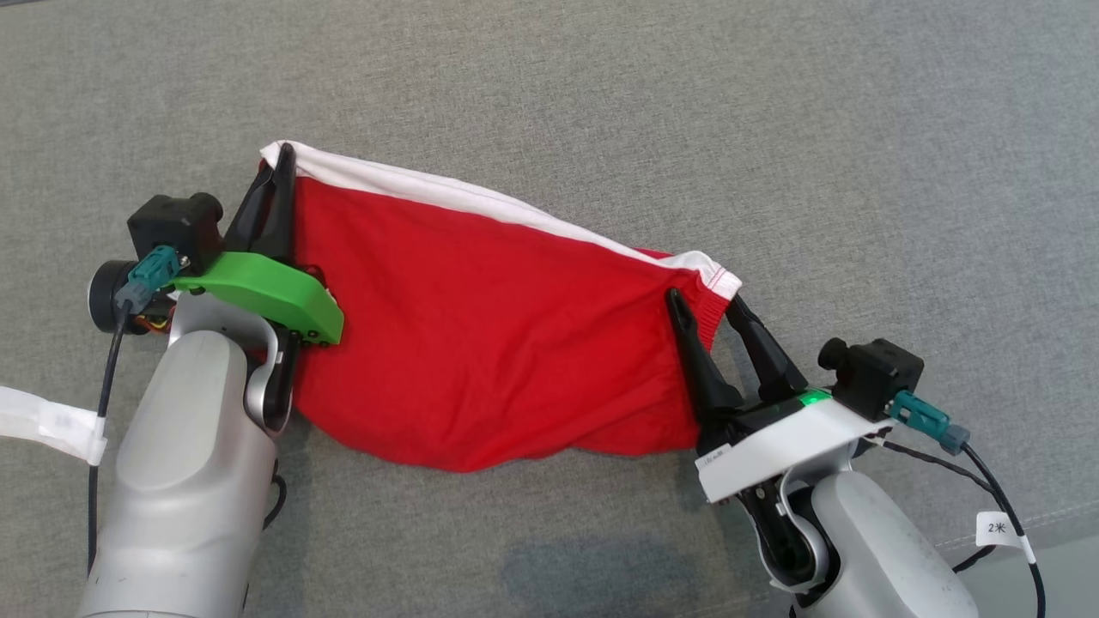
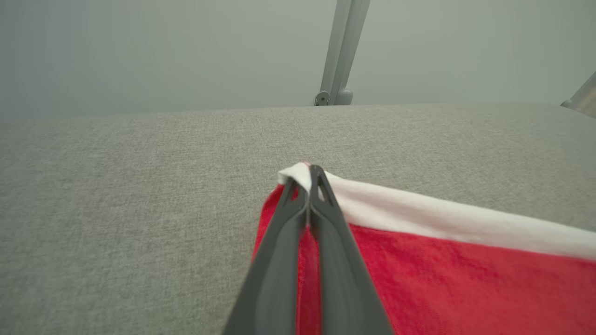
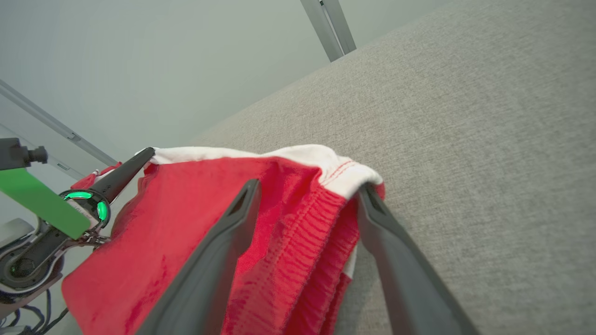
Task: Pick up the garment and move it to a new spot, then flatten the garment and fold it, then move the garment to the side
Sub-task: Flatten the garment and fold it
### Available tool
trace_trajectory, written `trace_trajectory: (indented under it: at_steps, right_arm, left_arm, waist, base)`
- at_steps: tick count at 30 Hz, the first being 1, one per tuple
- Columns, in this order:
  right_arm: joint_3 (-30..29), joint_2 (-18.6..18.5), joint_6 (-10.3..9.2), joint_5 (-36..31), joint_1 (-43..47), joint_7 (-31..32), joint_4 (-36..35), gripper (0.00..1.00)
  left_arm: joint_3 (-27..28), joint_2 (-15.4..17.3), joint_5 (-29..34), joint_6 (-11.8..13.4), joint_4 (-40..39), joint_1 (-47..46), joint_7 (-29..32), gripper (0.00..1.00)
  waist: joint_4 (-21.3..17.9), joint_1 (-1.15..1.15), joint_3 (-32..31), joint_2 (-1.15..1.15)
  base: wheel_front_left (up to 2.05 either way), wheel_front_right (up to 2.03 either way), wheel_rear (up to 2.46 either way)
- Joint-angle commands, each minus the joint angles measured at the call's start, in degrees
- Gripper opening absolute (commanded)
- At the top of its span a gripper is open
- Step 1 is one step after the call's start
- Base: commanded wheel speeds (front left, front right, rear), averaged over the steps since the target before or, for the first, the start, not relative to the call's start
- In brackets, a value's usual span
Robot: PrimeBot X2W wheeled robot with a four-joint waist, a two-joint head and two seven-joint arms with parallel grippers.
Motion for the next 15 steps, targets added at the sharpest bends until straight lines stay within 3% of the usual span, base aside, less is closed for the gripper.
trace_trajectory:
  at_steps: [1,9,10,12,14,15]
  right_arm:
    - [-0.30,-0.18,0.00,-0.68,1.09,-0.18,-0.65,1.00]
    - [-2.28,-0.17,0.01,-3.53,4.55,-0.18,-5.14,1.00]
    - [-2.69,-0.16,0.01,-3.99,5.02,-0.18,-5.74,1.00]
    - [-3.30,-0.15,0.01,-4.53,5.98,-0.18,-6.80,1.00]
    - [-4.20,-0.16,0.01,-5.07,6.86,-0.18,-7.95,1.00]
    - [-4.51,-0.15,0.01,-5.22,7.18,-0.18,-8.43,1.00]
  left_arm:
    - [0.51,0.25,0.52,0.13,0.52,-1.08,-0.02,0.00]
    - [2.04,0.20,1.75,0.22,5.53,-2.05,-0.02,0.00]
    - [2.27,0.27,1.86,0.31,6.06,-2.29,-0.02,0.06]
    - [2.67,0.48,2.19,0.66,6.94,-2.49,-0.02,0.36]
    - [3.03,0.69,2.52,0.84,7.67,-2.70,-0.02,0.47]
    - [3.08,0.77,2.67,0.80,8.04,-2.86,-0.02,0.92]
  waist:
    - [-0.27,0.00,-0.04,0.00]
    - [-1.37,0.00,-0.32,0.00]
    - [-1.51,0.00,-0.41,0.00]
    - [-1.82,0.00,-0.63,0.00]
    - [-2.18,0.00,-0.84,0.00]
    - [-2.37,0.00,-0.97,0.00]
  base:
    - [0.00,0.00,0.00]
    - [0.00,0.00,0.00]
    - [0.00,0.00,0.00]
    - [0.00,0.00,0.00]
    - [0.00,0.00,0.00]
    - [0.00,0.00,0.00]
